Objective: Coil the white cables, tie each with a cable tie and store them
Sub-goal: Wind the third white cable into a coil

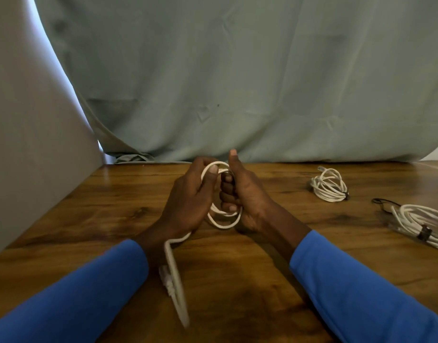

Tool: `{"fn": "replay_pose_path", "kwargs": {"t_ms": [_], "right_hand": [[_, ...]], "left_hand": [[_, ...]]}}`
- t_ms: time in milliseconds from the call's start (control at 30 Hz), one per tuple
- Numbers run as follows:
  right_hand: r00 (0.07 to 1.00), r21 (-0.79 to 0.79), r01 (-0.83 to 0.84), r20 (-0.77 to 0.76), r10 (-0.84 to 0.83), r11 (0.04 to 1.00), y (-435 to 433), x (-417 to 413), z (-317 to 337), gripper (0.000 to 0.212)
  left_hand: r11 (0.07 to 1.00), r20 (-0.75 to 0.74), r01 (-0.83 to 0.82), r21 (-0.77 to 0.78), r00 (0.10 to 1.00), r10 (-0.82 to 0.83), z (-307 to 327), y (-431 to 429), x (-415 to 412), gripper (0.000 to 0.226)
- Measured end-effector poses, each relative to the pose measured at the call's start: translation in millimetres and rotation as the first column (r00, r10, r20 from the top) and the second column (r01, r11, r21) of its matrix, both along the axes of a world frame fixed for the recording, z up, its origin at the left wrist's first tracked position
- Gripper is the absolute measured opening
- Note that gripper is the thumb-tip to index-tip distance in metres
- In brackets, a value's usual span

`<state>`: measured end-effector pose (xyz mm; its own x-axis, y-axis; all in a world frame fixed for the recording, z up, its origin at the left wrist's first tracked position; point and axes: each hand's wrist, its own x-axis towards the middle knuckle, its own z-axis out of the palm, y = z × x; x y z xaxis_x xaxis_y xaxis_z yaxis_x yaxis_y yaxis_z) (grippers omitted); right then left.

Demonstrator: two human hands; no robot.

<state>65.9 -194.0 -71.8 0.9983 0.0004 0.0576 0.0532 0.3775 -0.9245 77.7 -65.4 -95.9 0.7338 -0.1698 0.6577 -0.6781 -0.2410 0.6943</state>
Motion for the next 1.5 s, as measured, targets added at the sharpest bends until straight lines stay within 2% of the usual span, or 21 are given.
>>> {"fn": "replay_pose_path", "kwargs": {"t_ms": [100, 233, 333, 433, 600, 733, 833, 867, 933, 967, 1033, 1167, 1300, 1433, 1500], "right_hand": [[0.998, -0.037, -0.064, 0.011, 0.064, 0.997, 1.1, -3.4, 1.3, 0.059], [0.964, 0.021, -0.263, -0.027, 0.264, 0.964, 5.6, -4.5, 0.7, 0.061], [0.963, -0.025, -0.269, -0.031, 0.268, 0.963, 9.8, -7.0, 0.3, 0.060], [0.968, -0.068, -0.249, -0.028, 0.248, 0.966, 12.1, -8.4, -2.2, 0.059], [0.971, -0.007, -0.238, -0.028, 0.238, 0.971, 1.7, -7.8, -1.1, 0.049], [0.967, -0.207, -0.244, 0.024, 0.254, 0.947, 2.0, -10.9, -1.9, 0.045], [0.948, -0.318, -0.296, 0.014, 0.317, 0.900, 6.7, -17.1, -6.6, 0.044], [0.944, -0.333, -0.306, 0.013, 0.329, 0.892, 8.3, -19.1, -7.2, 0.044], [0.944, -0.350, -0.307, 0.009, 0.331, 0.885, 12.6, -21.9, -8.1, 0.045], [0.946, -0.363, -0.299, 0.006, 0.324, 0.882, 14.9, -22.7, -8.8, 0.046], [0.950, -0.375, -0.288, 0.001, 0.311, 0.881, 18.0, -22.3, -10.7, 0.049], [0.953, -0.258, -0.301, -0.048, 0.299, 0.918, 15.8, -19.3, -8.5, 0.049], [0.907, -0.100, -0.415, -0.123, 0.403, 0.904, 13.7, -19.5, -3.0, 0.047], [0.927, -0.288, -0.362, -0.015, 0.374, 0.887, 23.6, -20.0, -7.1, 0.046], [0.934, -0.276, -0.340, 0.015, 0.358, 0.899, 27.2, -18.8, -9.6, 0.045]], "left_hand": [[0.988, -0.091, 0.063, -0.138, 0.993, -0.076, 2.5, 5.5, 10.5, 0.029], [0.954, -0.113, -0.035, -0.298, 0.994, 0.001, 6.4, 3.4, 16.8, 0.034], [0.914, -0.128, -0.102, -0.393, 0.990, 0.056, 17.1, 6.4, 19.4, 0.040], [0.911, -0.210, -0.151, -0.383, 0.975, 0.073, 19.3, 11.3, 20.2, 0.039], [0.940, -0.253, -0.097, -0.328, 0.967, 0.012, 14.5, 18.1, 24.4, 0.018], [0.912, -0.278, -0.133, -0.388, 0.960, 0.022, 20.9, 19.3, 28.9, 0.026], [0.790, -0.296, -0.338, -0.511, 0.932, 0.208, 33.7, 36.0, 39.1, 0.031], [0.772, -0.260, -0.382, -0.509, 0.923, 0.285, 36.1, 48.1, 44.3, 0.029], [0.857, -0.101, -0.367, -0.362, 0.929, 0.355, 33.7, 70.4, 47.7, 0.031], [0.900, -0.031, -0.340, -0.272, 0.938, 0.345, 30.1, 77.2, 48.3, 0.039], [0.947, 0.014, -0.285, -0.150, 0.957, 0.290, 26.1, 77.4, 44.3, 0.052], [0.947, 0.168, -0.322, 0.005, 0.934, 0.317, 21.4, 64.9, 45.6, 0.059], [0.900, 0.121, -0.436, -0.018, 0.892, 0.435, 22.1, 62.1, 44.8, 0.061], [0.864, 0.019, -0.475, -0.167, 0.875, 0.484, 29.5, 54.9, 44.4, 0.061], [0.850, -0.032, -0.492, -0.187, 0.868, 0.496, 26.4, 53.8, 46.0, 0.063]]}}
